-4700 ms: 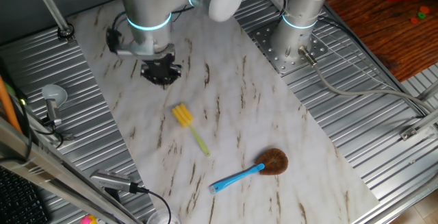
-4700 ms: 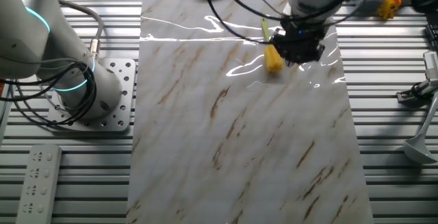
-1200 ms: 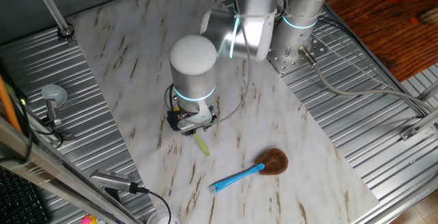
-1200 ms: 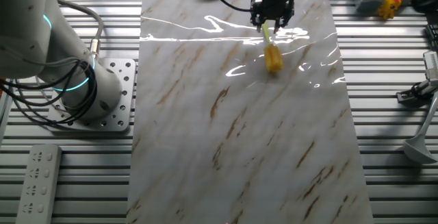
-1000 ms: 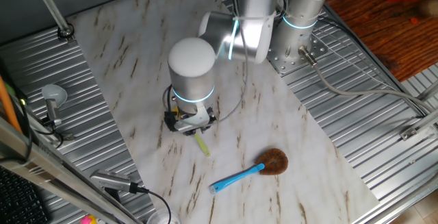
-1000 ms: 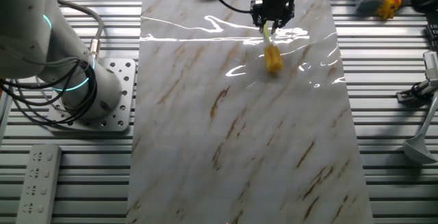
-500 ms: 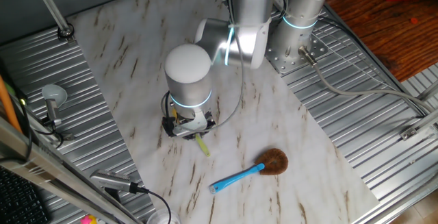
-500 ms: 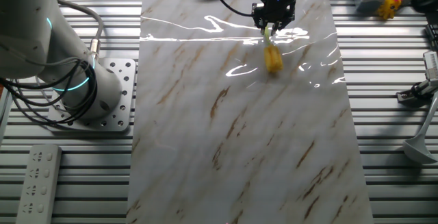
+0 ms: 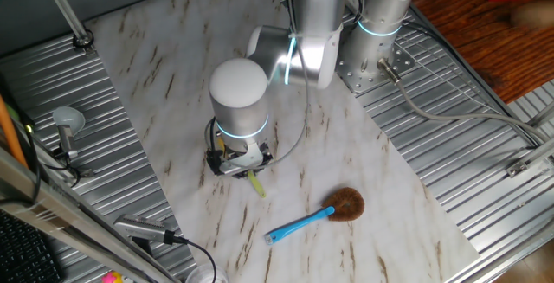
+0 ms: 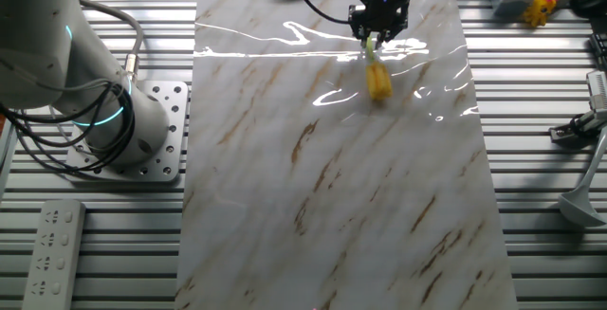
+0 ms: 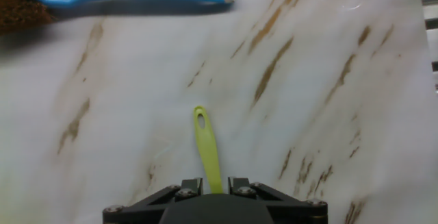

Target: Scrub the table with a brush

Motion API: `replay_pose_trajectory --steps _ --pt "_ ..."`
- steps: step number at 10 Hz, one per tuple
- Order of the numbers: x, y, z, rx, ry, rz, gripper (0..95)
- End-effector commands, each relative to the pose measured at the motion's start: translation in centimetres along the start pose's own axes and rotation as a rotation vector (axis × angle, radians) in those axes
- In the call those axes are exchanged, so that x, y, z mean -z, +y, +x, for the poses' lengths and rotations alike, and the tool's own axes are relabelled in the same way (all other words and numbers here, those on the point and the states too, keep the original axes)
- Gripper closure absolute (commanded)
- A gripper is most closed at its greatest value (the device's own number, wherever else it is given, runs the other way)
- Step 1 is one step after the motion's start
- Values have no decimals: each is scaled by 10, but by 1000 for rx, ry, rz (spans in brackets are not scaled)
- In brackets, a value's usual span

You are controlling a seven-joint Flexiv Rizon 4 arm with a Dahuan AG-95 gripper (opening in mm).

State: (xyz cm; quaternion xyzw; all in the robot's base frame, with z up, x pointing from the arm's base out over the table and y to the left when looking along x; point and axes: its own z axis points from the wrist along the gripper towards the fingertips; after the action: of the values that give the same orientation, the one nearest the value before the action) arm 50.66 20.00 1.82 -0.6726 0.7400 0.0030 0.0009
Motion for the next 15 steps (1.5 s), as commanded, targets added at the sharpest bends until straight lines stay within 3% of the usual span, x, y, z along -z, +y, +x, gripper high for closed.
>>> replay_pose_trajectory --steps 1,8,9,13,15 --pt "0 1 -1 -2 1 0 760" --pt "-5 3 -5 1 3 4 760" --pt "-5 3 -5 -1 2 8 950" --pt "-4 2 -3 -5 -10 9 950" --pt "1 2 4 4 -30 7 950"
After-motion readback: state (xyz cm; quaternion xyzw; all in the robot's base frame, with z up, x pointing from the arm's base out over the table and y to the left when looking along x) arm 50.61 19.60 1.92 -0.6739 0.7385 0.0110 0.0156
